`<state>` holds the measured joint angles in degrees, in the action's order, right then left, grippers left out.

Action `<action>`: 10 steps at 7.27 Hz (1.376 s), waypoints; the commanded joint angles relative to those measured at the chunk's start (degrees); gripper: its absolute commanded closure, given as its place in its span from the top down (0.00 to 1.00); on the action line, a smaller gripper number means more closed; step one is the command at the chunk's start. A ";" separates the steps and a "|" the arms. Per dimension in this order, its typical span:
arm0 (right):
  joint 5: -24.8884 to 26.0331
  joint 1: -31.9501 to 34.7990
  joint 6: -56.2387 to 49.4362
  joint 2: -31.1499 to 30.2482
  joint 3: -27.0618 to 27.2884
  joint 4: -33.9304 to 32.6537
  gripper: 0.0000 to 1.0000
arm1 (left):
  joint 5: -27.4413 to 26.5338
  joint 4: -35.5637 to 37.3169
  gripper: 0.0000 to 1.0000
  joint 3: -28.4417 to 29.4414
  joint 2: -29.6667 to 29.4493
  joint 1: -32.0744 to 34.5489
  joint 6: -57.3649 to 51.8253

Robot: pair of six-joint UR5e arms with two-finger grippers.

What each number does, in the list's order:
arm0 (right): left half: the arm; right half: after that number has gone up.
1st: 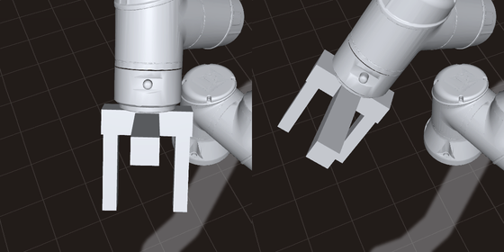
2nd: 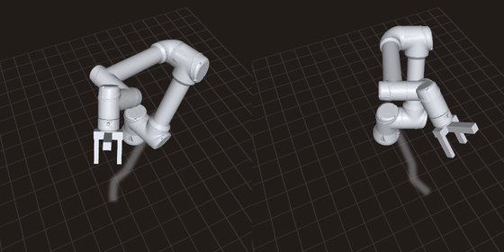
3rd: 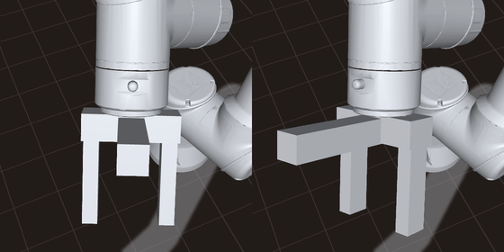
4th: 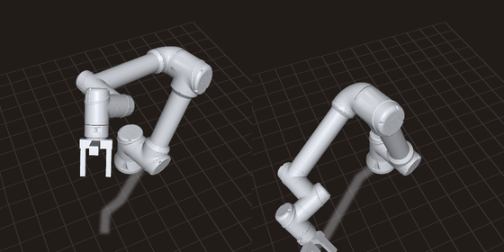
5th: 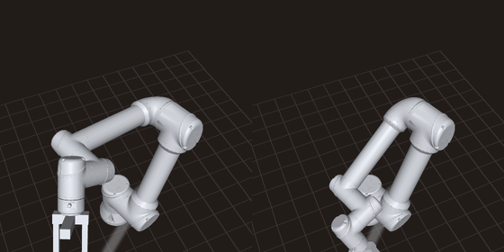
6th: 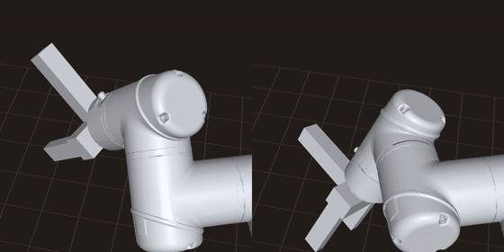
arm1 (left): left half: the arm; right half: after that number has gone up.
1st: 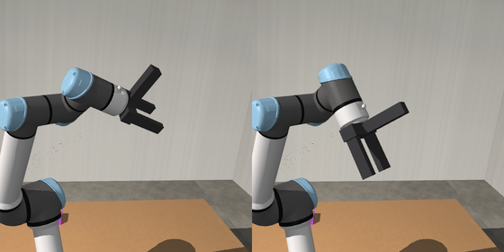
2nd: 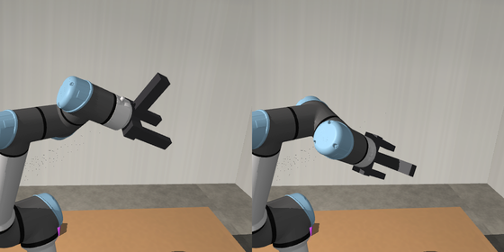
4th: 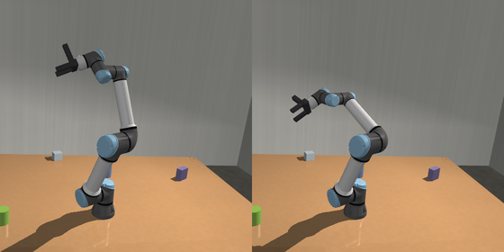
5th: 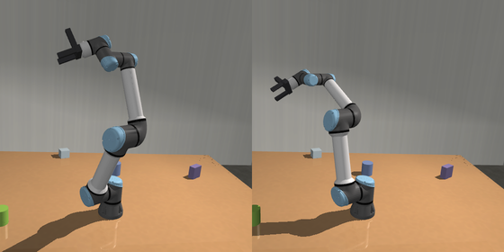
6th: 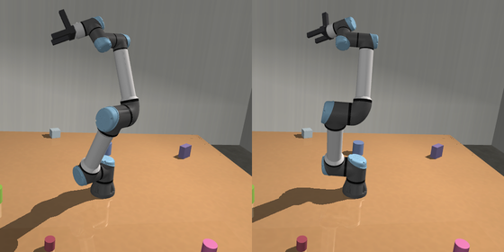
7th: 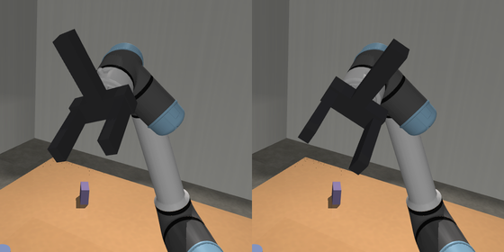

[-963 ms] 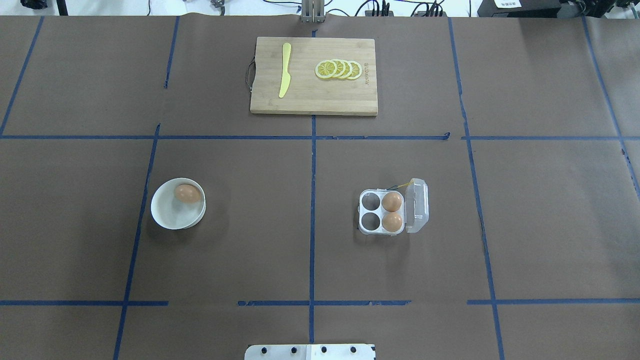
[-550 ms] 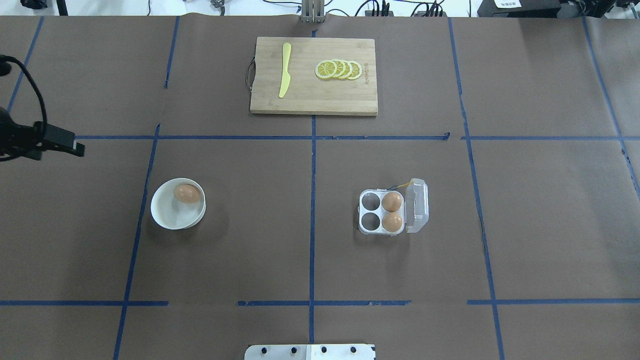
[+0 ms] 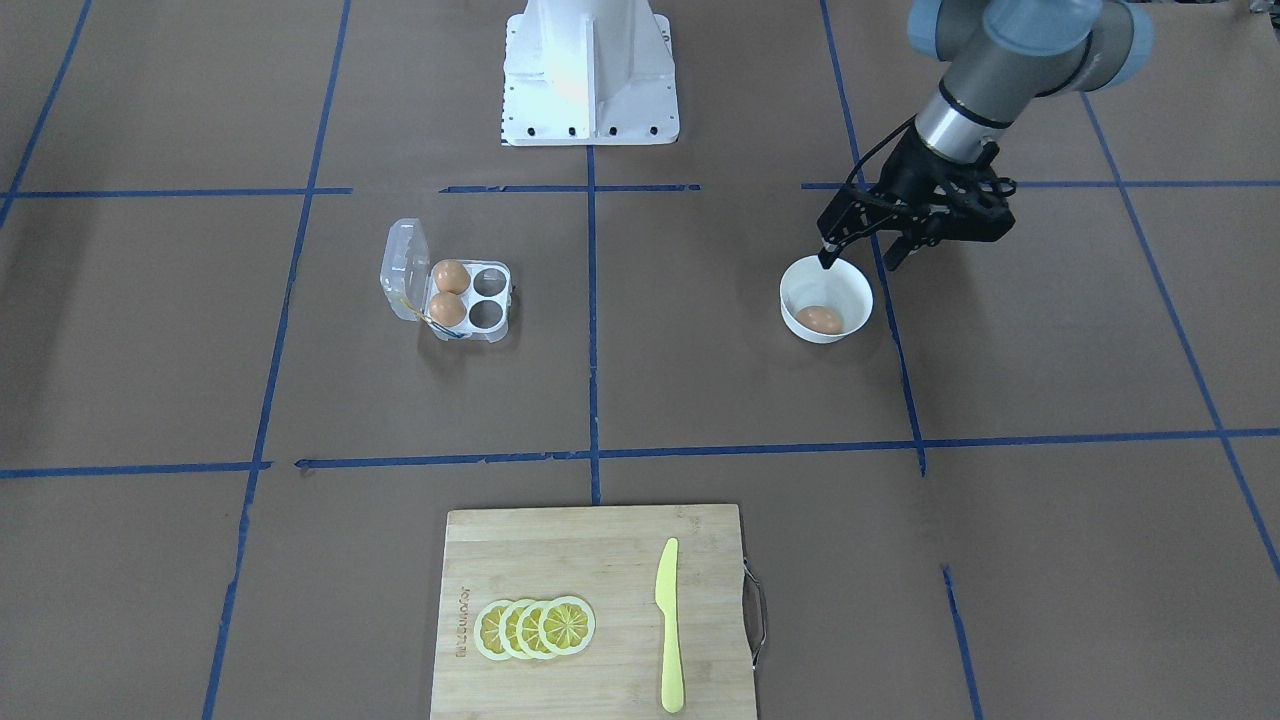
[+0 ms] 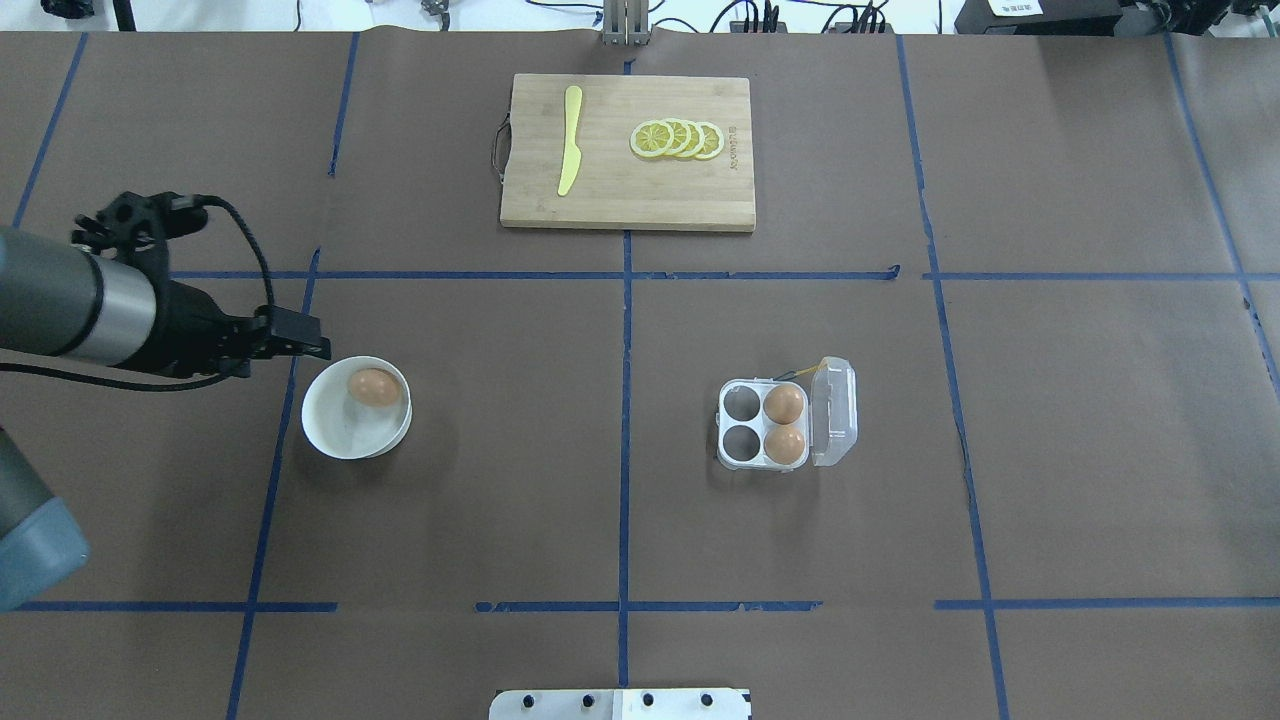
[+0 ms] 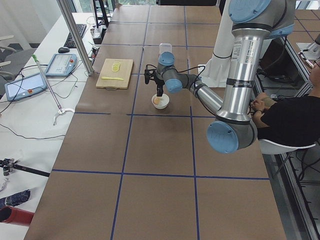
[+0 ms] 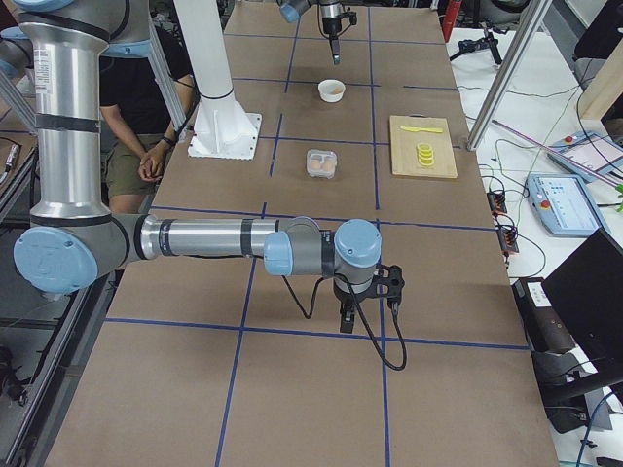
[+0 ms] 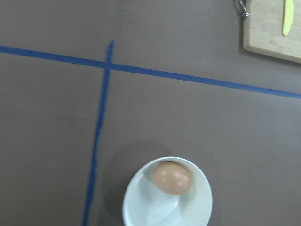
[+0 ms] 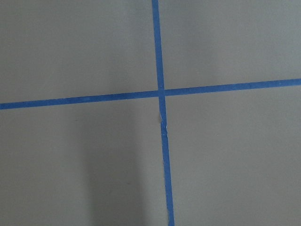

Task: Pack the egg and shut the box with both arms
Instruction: 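Lower the left gripper over the brown egg in the white bowl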

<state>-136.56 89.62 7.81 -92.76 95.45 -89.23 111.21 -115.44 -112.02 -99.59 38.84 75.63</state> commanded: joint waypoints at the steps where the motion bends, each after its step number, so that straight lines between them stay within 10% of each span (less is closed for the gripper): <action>1: -0.28 0.03 0.10 0.03 -0.17 -0.07 1.00 | -4.15 0.03 0.86 3.99 -1.75 -3.32 0.57; 10: -0.37 0.03 0.10 -0.14 -0.26 -0.07 1.00 | -4.42 0.21 0.83 8.39 -2.46 -6.59 0.13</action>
<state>-136.90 89.65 7.91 -92.90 95.19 -89.30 106.79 -115.32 -104.00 -101.99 32.30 75.83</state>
